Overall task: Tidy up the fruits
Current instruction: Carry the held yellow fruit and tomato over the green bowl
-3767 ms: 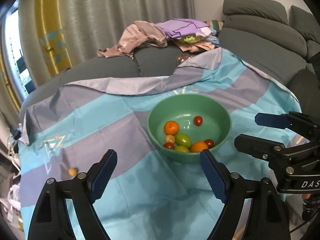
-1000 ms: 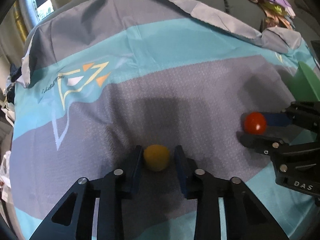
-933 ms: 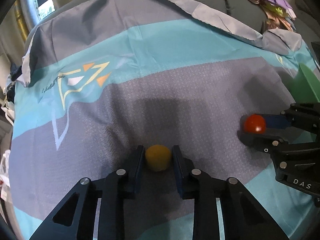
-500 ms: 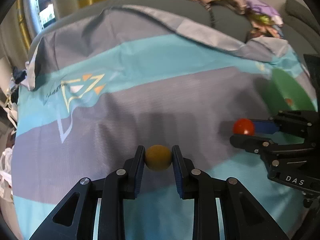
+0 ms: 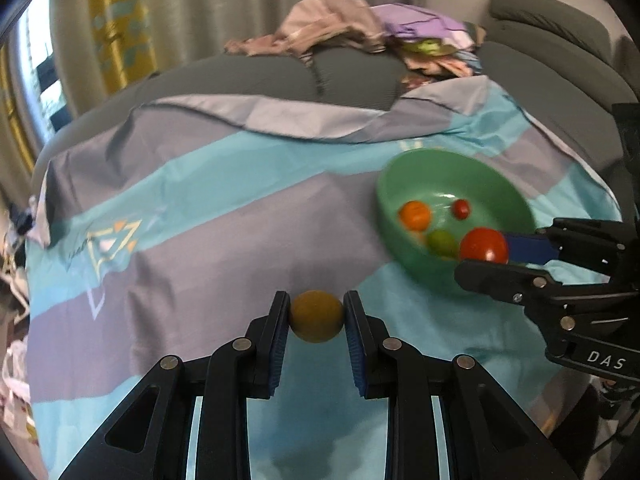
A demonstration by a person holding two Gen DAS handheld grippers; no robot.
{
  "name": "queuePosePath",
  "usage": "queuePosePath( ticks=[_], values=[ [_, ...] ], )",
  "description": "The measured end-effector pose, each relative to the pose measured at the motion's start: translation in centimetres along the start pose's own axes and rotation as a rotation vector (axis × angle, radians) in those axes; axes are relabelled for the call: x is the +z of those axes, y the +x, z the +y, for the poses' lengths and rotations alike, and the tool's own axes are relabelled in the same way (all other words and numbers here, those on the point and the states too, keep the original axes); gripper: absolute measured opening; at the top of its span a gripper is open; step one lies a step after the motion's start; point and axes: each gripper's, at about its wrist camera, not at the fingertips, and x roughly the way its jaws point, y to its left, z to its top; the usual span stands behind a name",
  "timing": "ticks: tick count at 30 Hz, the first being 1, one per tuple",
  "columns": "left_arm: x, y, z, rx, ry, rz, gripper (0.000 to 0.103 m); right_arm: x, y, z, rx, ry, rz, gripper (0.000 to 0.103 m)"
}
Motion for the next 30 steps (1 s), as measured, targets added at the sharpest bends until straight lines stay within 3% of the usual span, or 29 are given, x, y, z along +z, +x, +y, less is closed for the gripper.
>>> queuePosePath(
  ticks=[6, 16, 30],
  values=[
    [2.2, 0.3, -4.4, -0.034, 0.064, -0.014, 0.027, -0.6, -2.8, -3.6, -0.075, 0.04, -0.034, 0.031],
    [4.7, 3.1, -9.6, -0.053, 0.139, 0.015, 0.027, -1.2, -3.8, -8.4, -0.134, 0.095, -0.043, 0.031],
    [5.5, 7.2, -11.9, -0.056, 0.165, 0.091, 0.027, -1.7, -2.5, -11.6, -0.146, 0.133, -0.018, 0.032]
  ],
)
